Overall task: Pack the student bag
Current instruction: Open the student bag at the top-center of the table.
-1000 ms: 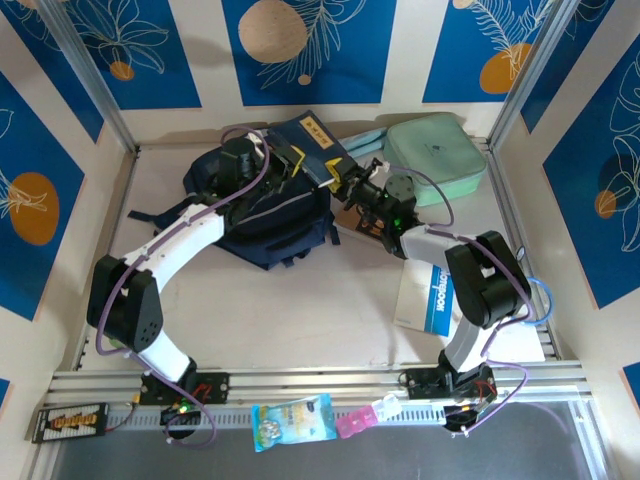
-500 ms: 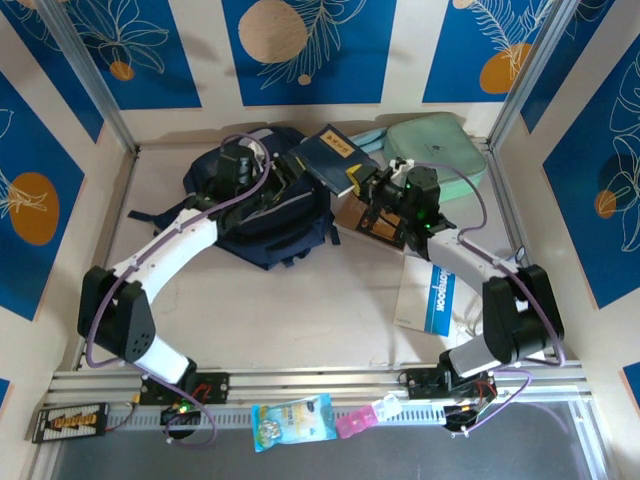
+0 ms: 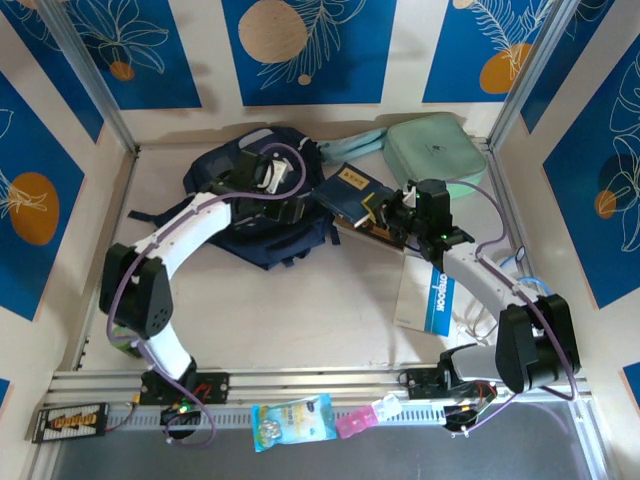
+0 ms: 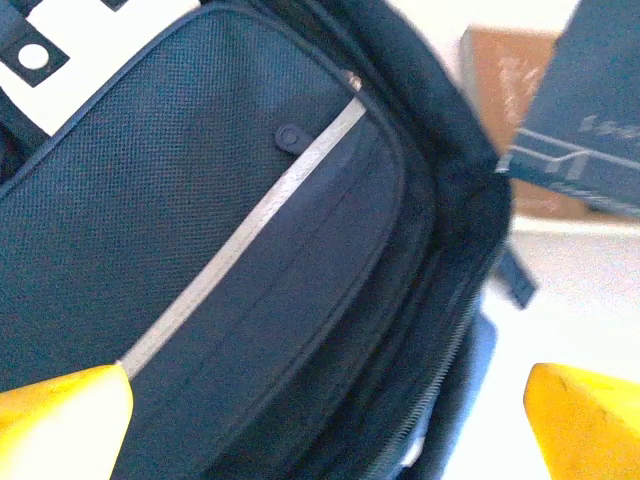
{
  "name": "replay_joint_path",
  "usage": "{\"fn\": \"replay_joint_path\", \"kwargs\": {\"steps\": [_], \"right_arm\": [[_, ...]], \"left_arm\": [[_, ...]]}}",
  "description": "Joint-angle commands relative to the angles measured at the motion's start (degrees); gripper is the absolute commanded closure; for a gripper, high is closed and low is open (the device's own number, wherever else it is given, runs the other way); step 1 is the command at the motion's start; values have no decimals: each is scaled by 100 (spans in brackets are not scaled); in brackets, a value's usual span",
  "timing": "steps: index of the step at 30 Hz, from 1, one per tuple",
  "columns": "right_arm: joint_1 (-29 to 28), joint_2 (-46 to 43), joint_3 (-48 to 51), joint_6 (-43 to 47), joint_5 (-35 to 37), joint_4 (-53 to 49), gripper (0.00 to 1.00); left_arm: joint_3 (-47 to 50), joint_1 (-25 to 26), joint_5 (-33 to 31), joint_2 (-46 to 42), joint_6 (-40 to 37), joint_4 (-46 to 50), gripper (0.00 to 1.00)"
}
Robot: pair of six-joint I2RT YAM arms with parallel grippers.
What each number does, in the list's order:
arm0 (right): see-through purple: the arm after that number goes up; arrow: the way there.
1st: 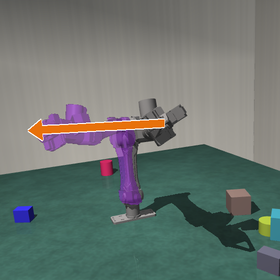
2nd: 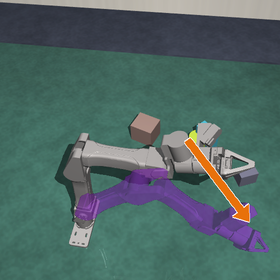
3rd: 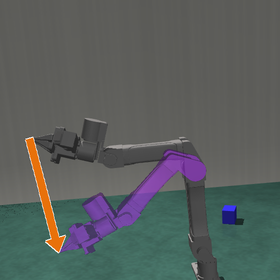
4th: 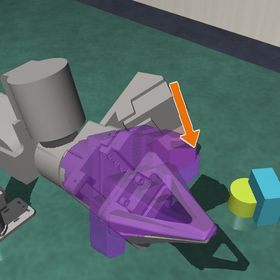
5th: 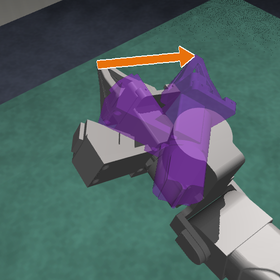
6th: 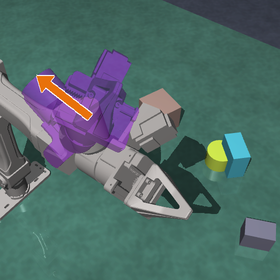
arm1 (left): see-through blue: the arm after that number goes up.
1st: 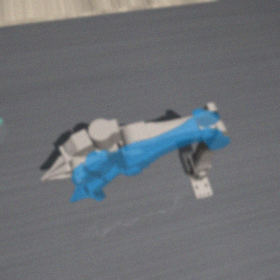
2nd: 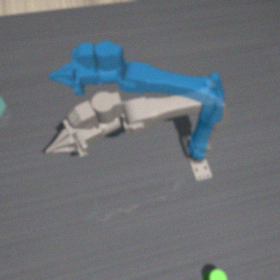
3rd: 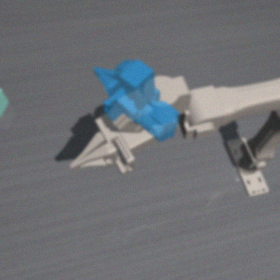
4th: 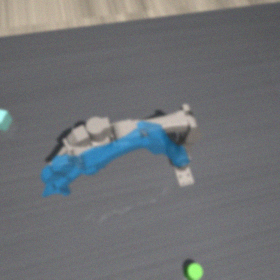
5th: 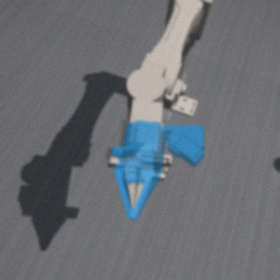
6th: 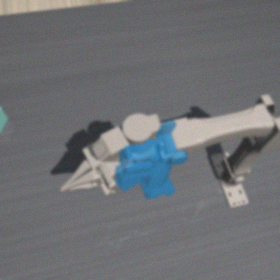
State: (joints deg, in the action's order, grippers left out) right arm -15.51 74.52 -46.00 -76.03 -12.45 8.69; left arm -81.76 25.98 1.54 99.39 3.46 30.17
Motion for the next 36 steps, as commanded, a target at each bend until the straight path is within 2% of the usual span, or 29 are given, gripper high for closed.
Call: {"fn": "replay_joint_path", "kwargs": {"steps": [1,7,10,17,20,24,27,29,32,36], "right_arm": [[76,-285,53,237,32,-241,94],[175,-508,104,332,79,-574,93],[182,-570,126,319,107,-680,92],[192,-561,143,269,93,-728,92],[193,-561,141,269,83,-754,92],[187,-540,168,234,102,-760,91],[176,-501,166,203,93,-733,91],[176,-488,162,187,85,-736,91],[174,-496,151,201,84,-769,91],[172,-499,168,187,124,-798,91]], "left_arm": [[-396,-48,-283,439,-1395,710,2],[-1150,-60,-200,1302,-2291,1464,18],[-1640,-66,-414,1724,-2273,1709,27],[-2475,-75,-421,2500,-2416,2219,36],[-2564,-76,-431,2619,-2493,2313,36],[-2556,-67,47,2629,-2577,2344,30],[-2569,-67,-176,2695,-2571,2242,29],[-2599,-66,-507,2751,-2549,2177,33],[-2595,-66,-954,2737,-2422,1966,47],[-2595,-71,-923,2561,-2308,1784,64]]}}
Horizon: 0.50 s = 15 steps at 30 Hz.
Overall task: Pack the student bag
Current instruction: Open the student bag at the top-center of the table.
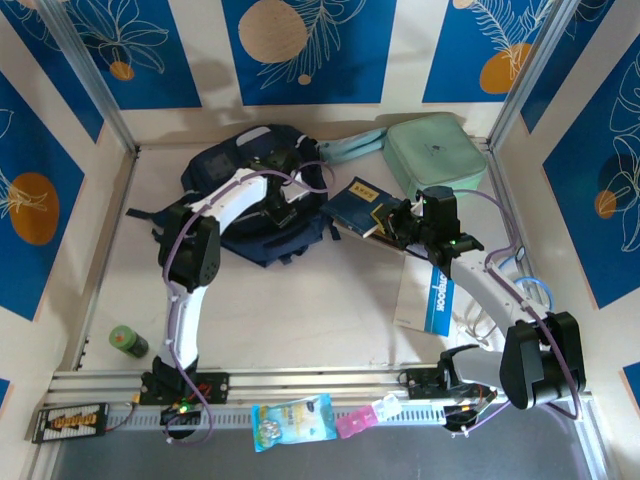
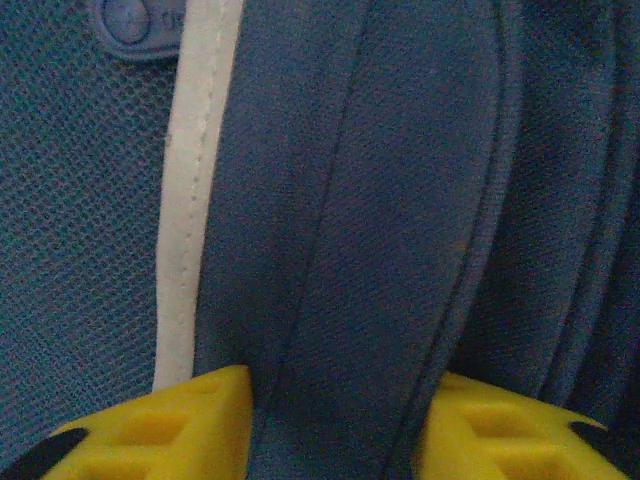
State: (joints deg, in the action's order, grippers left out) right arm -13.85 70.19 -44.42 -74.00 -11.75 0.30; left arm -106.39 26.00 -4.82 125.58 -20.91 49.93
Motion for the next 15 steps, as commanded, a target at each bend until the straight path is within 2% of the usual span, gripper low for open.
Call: {"fn": "replay_joint_path", "kwargs": {"steps": [1,8,10,15], "right_arm": [[13,-67,20,-18,66,41,91],[22,-144,82,16,168,-6,91],[29,-176,96,51,198,-21,91],[31,-307,166,160,279,30,91]], "left_arm": [[-132,-69,-213,-138,178,-220,67],[62,-69,24,-930,363,-548,90],[109,-70,26,-1164,433,-619,99],[322,-69,-80,-1708,764,-893,100]]}}
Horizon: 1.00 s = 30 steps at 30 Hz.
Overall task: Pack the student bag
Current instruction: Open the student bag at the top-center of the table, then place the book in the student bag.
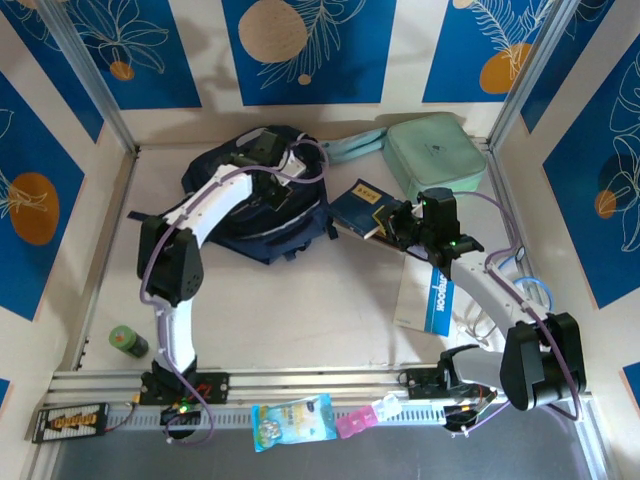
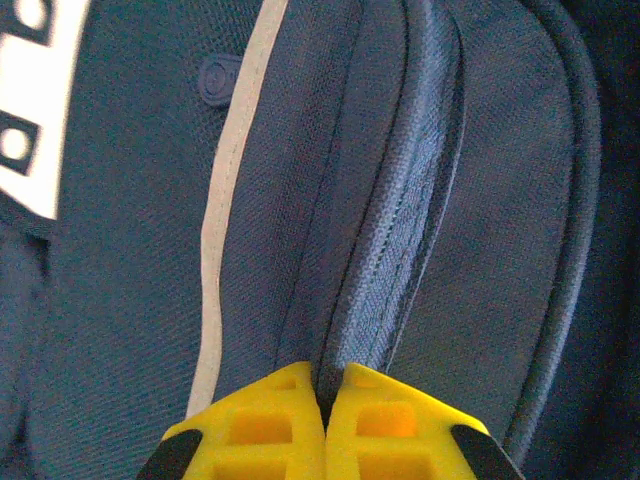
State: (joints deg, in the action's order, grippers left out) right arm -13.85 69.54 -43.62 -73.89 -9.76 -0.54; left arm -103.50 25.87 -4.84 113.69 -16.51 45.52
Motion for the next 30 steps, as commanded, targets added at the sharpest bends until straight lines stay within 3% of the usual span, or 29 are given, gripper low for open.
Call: {"fn": "replay_joint_path", "kwargs": {"steps": [1,9,15,24,30], "right_arm": [[34,-274,106,179,83,141,91],[17,-783,455,487,29,823,90],[-8,-1102,413,761,111,709,90],[-737,-311,-93,833,-93,474,90],[-1194,581,-556,622,-371,1001,90]], "left_arm": [[56,-58,-72,-624,406,-488,100],[224,-56,58,-1127,894,-854,100],[50,-51,53,-1212,1177,-887,100],[79,38,176,-1806,1392,-1265,100],[160,59,198,-2138,1458,-1399,100]]}}
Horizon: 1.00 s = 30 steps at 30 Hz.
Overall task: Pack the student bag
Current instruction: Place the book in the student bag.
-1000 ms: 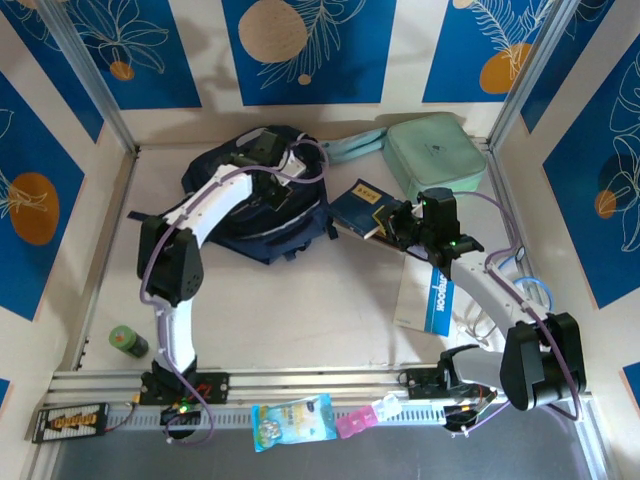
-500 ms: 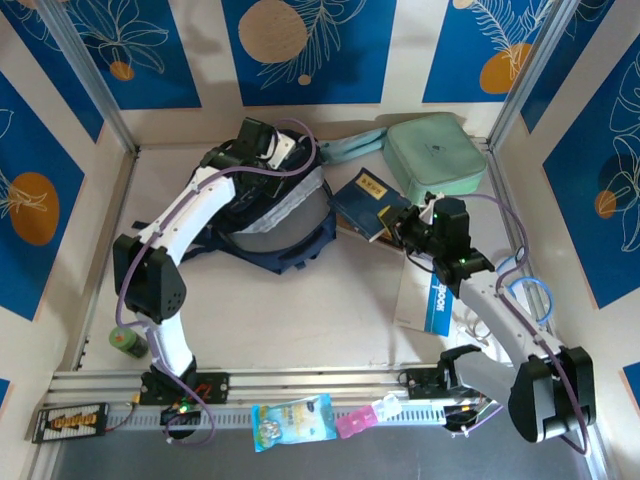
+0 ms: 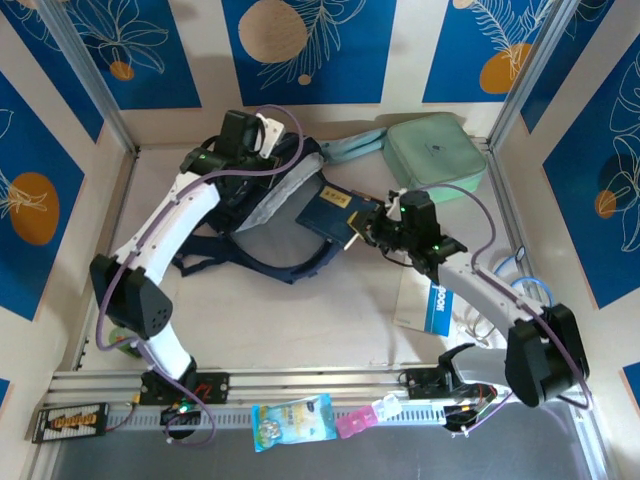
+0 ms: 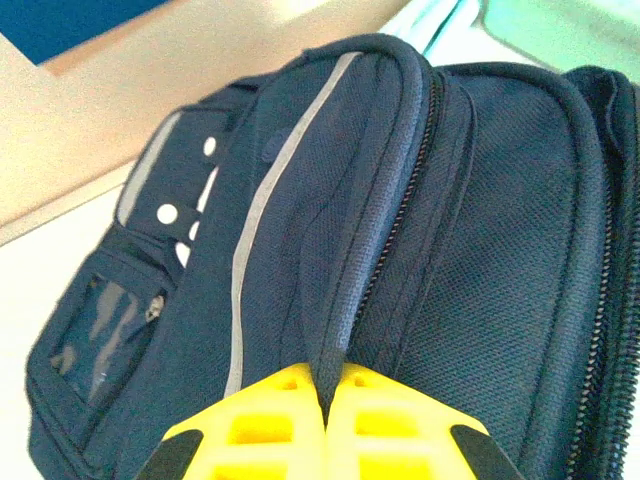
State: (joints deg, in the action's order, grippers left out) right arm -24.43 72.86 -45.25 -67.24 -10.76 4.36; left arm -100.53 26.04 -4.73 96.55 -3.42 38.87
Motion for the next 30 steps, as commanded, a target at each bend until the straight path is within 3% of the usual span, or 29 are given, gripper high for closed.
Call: {"fn": "replay_joint_path", "kwargs": {"steps": [1,20,26,30], "right_arm": [[-228,415,-547,-53,-282,583,90],[-1068,4085,-3552,-1222,1068,628,91],[-1392,4530,-3977,-1430,2094,167,90],[-1383,4756,-4120,-1561,2205,226,87]], "left_arm": [[-163,37,210,-434,153,-696,100],[-612,45,650,-252,627,-480,100],[-735,50,813,-209,649,-389,100],[-746,50,918,-242,702,-381,100]]}}
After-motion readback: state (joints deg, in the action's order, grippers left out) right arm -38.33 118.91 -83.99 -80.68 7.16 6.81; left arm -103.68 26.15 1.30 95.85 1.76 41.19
